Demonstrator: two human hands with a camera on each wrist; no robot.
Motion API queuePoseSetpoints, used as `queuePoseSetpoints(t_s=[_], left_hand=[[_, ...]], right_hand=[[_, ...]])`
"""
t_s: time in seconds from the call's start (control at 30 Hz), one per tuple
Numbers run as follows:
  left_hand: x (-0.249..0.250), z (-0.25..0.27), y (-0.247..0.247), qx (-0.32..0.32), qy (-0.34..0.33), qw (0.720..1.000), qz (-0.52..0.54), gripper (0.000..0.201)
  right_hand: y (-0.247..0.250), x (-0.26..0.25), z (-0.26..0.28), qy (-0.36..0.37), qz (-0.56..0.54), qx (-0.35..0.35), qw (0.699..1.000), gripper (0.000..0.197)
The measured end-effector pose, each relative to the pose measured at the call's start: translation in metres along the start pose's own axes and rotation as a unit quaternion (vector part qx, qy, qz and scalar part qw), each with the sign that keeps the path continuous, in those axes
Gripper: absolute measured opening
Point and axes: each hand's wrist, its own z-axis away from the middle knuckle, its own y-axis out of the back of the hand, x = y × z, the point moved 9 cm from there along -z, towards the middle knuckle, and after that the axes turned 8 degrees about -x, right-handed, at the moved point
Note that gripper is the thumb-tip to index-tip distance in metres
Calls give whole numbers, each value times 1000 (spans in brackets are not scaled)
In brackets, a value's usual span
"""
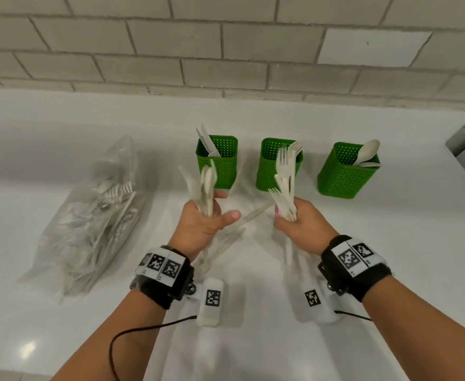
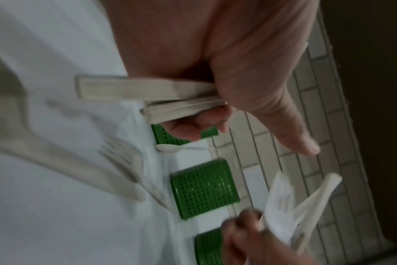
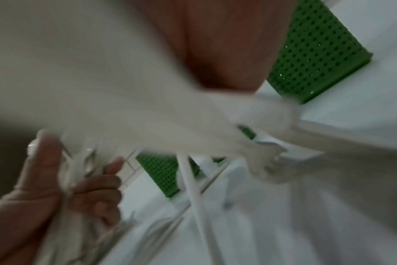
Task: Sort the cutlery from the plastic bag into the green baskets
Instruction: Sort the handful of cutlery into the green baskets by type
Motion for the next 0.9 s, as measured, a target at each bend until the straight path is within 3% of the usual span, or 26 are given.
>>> queuePoseSetpoints(t_s=[0.1,0.17,0.33,0.43,0.5,0.57,0.7,0.8,0.9], left_hand=[[24,-6,-51,-101,-43,994,-7,57],[33,-12,-75,-134,-68,988,-40,60],[32,-20,-83,-93,-78,987,-103,54],[26,-14,-85,-81,-80,991,-74,46],[18,-11,-90,-85,-56,994,-50,37],[10,-9,-94,-84,-37,995,-48,29],[-8,-9,-90,-48,-7,998,-37,25],[-2,-8,-81,5,-24,999,-25,9],[1,-13,-73,20,-37,999,-18,13]], right_hand=[[-6,-24,4,72,-55,37,995,21],[-14,-35,2,116,-103,41,987,14],[-19,-39,-2,106,-41,49,992,10],[-18,-30,1,96,65,32,993,42],[-17,-10,4,35,49,10,998,64],[-24,4,4,-3,39,-23,999,58],[-37,-8,3,1,211,-64,975,34],[-25,-7,7,0,146,-30,989,24],[-21,-14,7,32,131,-2,991,18]])
